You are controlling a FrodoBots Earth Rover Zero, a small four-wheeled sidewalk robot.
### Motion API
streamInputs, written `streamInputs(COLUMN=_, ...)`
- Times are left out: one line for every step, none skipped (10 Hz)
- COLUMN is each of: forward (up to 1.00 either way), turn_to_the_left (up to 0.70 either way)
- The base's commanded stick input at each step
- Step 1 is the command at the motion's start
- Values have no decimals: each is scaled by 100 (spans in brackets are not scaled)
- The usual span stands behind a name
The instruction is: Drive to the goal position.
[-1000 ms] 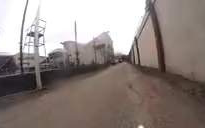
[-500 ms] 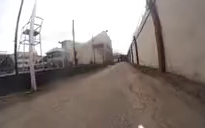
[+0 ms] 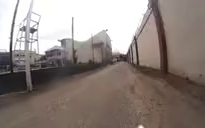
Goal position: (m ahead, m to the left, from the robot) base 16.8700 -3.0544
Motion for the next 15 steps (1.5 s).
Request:
streamInputs(forward=30, turn_to_the_left=0)
streamInputs(forward=30, turn_to_the_left=0)
streamInputs(forward=30, turn_to_the_left=0)
streamInputs(forward=30, turn_to_the_left=0)
streamInputs(forward=30, turn_to_the_left=0)
streamInputs(forward=30, turn_to_the_left=0)
streamInputs(forward=30, turn_to_the_left=0)
streamInputs(forward=30, turn_to_the_left=0)
streamInputs(forward=30, turn_to_the_left=0)
streamInputs(forward=30, turn_to_the_left=0)
streamInputs(forward=30, turn_to_the_left=0)
streamInputs(forward=30, turn_to_the_left=0)
streamInputs(forward=30, turn_to_the_left=0)
streamInputs(forward=30, turn_to_the_left=0)
streamInputs(forward=30, turn_to_the_left=0)
